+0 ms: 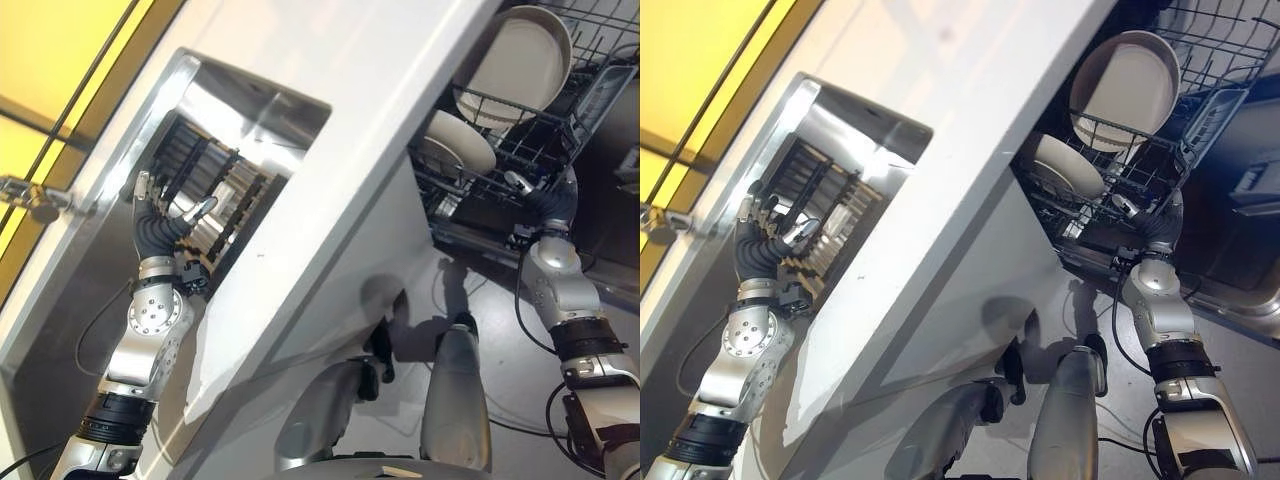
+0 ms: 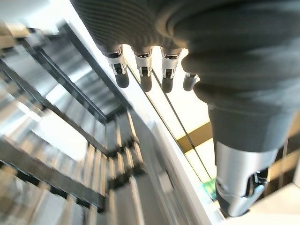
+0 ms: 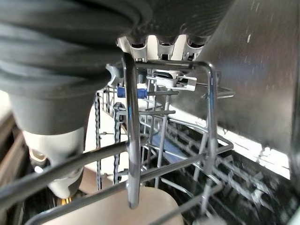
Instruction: Pick up plates and place into dishwasher.
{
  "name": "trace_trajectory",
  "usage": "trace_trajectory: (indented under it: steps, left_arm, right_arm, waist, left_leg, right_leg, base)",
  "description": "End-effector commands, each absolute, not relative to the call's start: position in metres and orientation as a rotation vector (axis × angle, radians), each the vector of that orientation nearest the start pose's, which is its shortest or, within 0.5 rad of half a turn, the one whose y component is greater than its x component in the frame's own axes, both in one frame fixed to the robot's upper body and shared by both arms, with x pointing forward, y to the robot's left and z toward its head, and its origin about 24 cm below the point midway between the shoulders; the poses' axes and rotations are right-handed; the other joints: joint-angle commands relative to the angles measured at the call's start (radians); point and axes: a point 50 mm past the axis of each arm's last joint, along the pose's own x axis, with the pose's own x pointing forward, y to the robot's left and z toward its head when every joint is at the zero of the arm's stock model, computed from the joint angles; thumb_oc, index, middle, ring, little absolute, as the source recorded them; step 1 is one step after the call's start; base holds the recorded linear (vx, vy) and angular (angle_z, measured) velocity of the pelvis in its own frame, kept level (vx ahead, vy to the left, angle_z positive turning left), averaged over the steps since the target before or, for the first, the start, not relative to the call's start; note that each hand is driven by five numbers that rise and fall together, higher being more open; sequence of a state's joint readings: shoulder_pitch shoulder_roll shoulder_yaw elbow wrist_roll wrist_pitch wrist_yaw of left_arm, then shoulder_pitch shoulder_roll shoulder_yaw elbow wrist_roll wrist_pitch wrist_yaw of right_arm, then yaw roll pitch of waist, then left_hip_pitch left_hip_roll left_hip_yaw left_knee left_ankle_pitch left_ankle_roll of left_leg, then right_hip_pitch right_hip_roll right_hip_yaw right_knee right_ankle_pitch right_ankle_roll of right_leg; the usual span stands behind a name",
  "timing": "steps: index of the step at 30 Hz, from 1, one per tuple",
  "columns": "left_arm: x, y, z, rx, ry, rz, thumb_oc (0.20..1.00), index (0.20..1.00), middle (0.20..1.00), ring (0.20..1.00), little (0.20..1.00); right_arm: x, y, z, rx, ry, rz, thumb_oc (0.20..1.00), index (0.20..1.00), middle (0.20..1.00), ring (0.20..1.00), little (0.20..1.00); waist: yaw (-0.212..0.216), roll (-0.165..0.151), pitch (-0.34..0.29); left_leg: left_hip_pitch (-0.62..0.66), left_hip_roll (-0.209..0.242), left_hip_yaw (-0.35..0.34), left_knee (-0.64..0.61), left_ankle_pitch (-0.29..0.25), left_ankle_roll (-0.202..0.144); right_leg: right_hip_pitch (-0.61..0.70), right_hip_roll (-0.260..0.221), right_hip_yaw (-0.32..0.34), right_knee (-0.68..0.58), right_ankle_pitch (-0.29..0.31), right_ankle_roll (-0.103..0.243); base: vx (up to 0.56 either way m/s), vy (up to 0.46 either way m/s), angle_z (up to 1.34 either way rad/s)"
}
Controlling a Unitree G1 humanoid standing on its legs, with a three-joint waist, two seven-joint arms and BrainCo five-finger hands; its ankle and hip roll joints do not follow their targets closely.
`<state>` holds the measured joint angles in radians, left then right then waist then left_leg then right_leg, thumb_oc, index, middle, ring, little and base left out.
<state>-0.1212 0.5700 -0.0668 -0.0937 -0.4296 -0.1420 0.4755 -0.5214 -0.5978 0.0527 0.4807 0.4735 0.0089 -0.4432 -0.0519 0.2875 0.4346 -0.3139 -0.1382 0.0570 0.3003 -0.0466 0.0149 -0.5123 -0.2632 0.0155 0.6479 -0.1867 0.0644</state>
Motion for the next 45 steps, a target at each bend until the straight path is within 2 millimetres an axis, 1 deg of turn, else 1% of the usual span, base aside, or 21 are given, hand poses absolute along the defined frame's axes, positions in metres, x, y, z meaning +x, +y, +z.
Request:
trace_trajectory:
  steps: [1,3,5,9,16,18,22,27,32,35,38,41,43,44,45]
  left_arm:
    - [0.268,0.246,0.166,0.039,-0.48,0.312,1.0,1.0,1.0,1.0,1.0]
    - [0.269,0.248,0.166,0.041,-0.481,0.305,1.0,1.0,1.0,1.0,1.0]
    - [0.268,0.249,0.165,0.045,-0.483,0.292,1.0,1.0,1.0,1.0,1.0]
    - [0.27,0.251,0.165,0.054,-0.471,0.274,1.0,1.0,1.0,1.0,1.0]
    - [0.273,0.257,0.169,0.085,-0.47,0.251,1.0,1.0,1.0,1.0,1.0]
    - [0.274,0.258,0.17,0.089,-0.471,0.247,1.0,1.0,1.0,1.0,1.0]
    - [0.276,0.257,0.17,0.098,-0.476,0.233,1.0,1.0,1.0,1.0,1.0]
    - [0.279,0.258,0.173,0.107,-0.471,0.223,1.0,1.0,1.0,1.0,1.0]
    - [0.283,0.258,0.177,0.109,-0.48,0.231,1.0,1.0,1.0,1.0,1.0]
    - [0.284,0.258,0.179,0.112,-0.489,0.236,1.0,1.0,1.0,1.0,1.0]
    - [0.285,0.256,0.181,0.121,-0.489,0.241,1.0,1.0,1.0,1.0,1.0]
    - [0.286,0.255,0.18,0.134,-0.478,0.238,1.0,1.0,1.0,1.0,1.0]
    - [0.285,0.253,0.176,0.146,-0.463,0.226,1.0,1.0,1.0,1.0,1.0]
    - [0.285,0.252,0.175,0.15,-0.457,0.224,1.0,1.0,1.0,1.0,1.0]
    - [0.284,0.252,0.173,0.155,-0.447,0.216,1.0,1.0,1.0,1.0,1.0]
  right_arm:
    - [0.375,-0.193,0.226,-0.108,-0.421,-0.16,1.0,1.0,1.0,1.0,1.0]
    - [0.378,-0.185,0.229,-0.109,-0.429,-0.13,1.0,1.0,1.0,1.0,1.0]
    - [0.381,-0.175,0.231,-0.115,-0.43,-0.094,1.0,1.0,1.0,1.0,1.0]
    - [0.386,-0.167,0.23,-0.106,-0.418,-0.062,1.0,1.0,1.0,1.0,1.0]
    - [0.389,-0.155,0.232,-0.067,-0.434,-0.017,1.0,1.0,1.0,1.0,1.0]
    - [0.389,-0.154,0.231,-0.065,-0.436,-0.022,1.0,1.0,1.0,1.0,1.0]
    - [0.39,-0.158,0.229,-0.069,-0.435,-0.058,1.0,1.0,1.0,1.0,1.0]
    - [0.387,-0.171,0.221,-0.031,-0.414,-0.147,1.0,1.0,1.0,1.0,1.0]
    - [0.384,-0.192,0.199,-0.037,-0.326,-0.292,1.0,1.0,1.0,1.0,1.0]
    - [0.377,-0.202,0.181,-0.076,-0.28,-0.383,1.0,1.0,1.0,1.0,1.0]
    - [0.368,-0.211,0.164,-0.107,-0.231,-0.472,1.0,1.0,1.0,1.0,1.0]
    - [0.355,-0.222,0.143,-0.136,-0.177,-0.552,1.0,1.0,1.0,1.0,1.0]
    - [0.341,-0.235,0.125,-0.167,-0.135,-0.596,1.0,1.0,1.0,1.0,1.0]
    - [0.337,-0.238,0.121,-0.167,-0.126,-0.602,1.0,1.0,1.0,1.0,1.0]
    - [0.33,-0.243,0.113,-0.159,-0.11,-0.626,1.0,1.0,1.0,1.0,1.0]
  waist:
    - [0.099,0.039,0.022]
    - [0.11,0.036,0.016]
    - [0.13,0.03,0.001]
    - [0.152,0.021,-0.017]
    - [0.18,-0.002,-0.034]
    - [0.181,-0.005,-0.037]
    - [0.179,-0.014,-0.043]
    - [0.158,-0.029,-0.044]
    - [0.124,-0.043,-0.046]
    - [0.103,-0.061,-0.052]
    - [0.082,-0.087,-0.062]
    - [0.058,-0.118,-0.082]
    - [0.042,-0.145,-0.104]
    - [0.041,-0.152,-0.11]
    - [0.036,-0.166,-0.123]
  left_leg:
    - [-0.038,-0.031,-0.031,0.184,-0.124,-0.037]
    - [-0.029,-0.034,-0.04,0.17,-0.119,-0.036]
    - [-0.009,-0.036,-0.055,0.142,-0.113,-0.034]
    - [0.017,-0.037,-0.074,0.119,-0.107,-0.029]
    - [0.029,-0.034,-0.095,0.128,-0.114,-0.025]
    - [0.032,-0.034,-0.096,0.129,-0.116,-0.025]
    - [0.033,-0.032,-0.095,0.139,-0.123,-0.022]
    - [0.036,-0.025,-0.086,0.149,-0.133,-0.018]
    - [0.043,-0.015,-0.072,0.146,-0.139,-0.011]
    - [0.055,-0.008,-0.062,0.143,-0.147,-0.004]
    - [0.067,-0.001,-0.051,0.149,-0.161,0.003]
    - [0.088,0.011,-0.036,0.151,-0.175,0.01]
    - [0.109,0.018,-0.028,0.15,-0.186,0.018]
    - [0.116,0.02,-0.026,0.149,-0.189,0.02]
    - [0.128,0.023,-0.023,0.145,-0.194,0.024]
  right_leg:
    - [0.129,-0.098,0.034,-0.319,0.21,0.044]
    - [0.145,-0.104,0.02,-0.337,0.22,0.047]
    - [0.179,-0.113,0.002,-0.378,0.233,0.051]
    - [0.221,-0.119,-0.022,-0.414,0.25,0.053]
    - [0.269,-0.121,-0.061,-0.437,0.264,0.048]
    - [0.277,-0.122,-0.066,-0.444,0.268,0.048]
    - [0.288,-0.12,-0.071,-0.453,0.276,0.046]
    - [0.29,-0.112,-0.061,-0.456,0.284,0.044]
    - [0.288,-0.095,-0.037,-0.475,0.294,0.042]
    - [0.294,-0.084,-0.023,-0.491,0.303,0.041]
    - [0.304,-0.071,-0.008,-0.503,0.311,0.042]
    - [0.319,-0.059,0.01,-0.516,0.32,0.044]
    - [0.335,-0.051,0.024,-0.525,0.329,0.049]
    - [0.341,-0.05,0.027,-0.529,0.331,0.05]
    - [0.349,-0.048,0.031,-0.533,0.336,0.055]
  base:
    - [0.03,-0.017,0.26]
    - [0.04,-0.006,0.28]
    - [0.05,0.002,0.24]
    - [0.05,-0.018,0.14]
    - [0.02,-0.069,0.12]
    - [0.0,-0.058,0.1]
    - [-0.01,-0.041,0.05]
    - [-0.03,-0.033,0.01]
    - [-0.09,-0.019,0.0]
    - [-0.08,-0.016,-0.07]
    - [-0.06,-0.033,-0.16]
    - [-0.03,-0.024,-0.2]
    - [-0.01,-0.02,-0.26]
    - [-0.01,-0.033,-0.41]
    - [0.01,-0.031,-0.4]
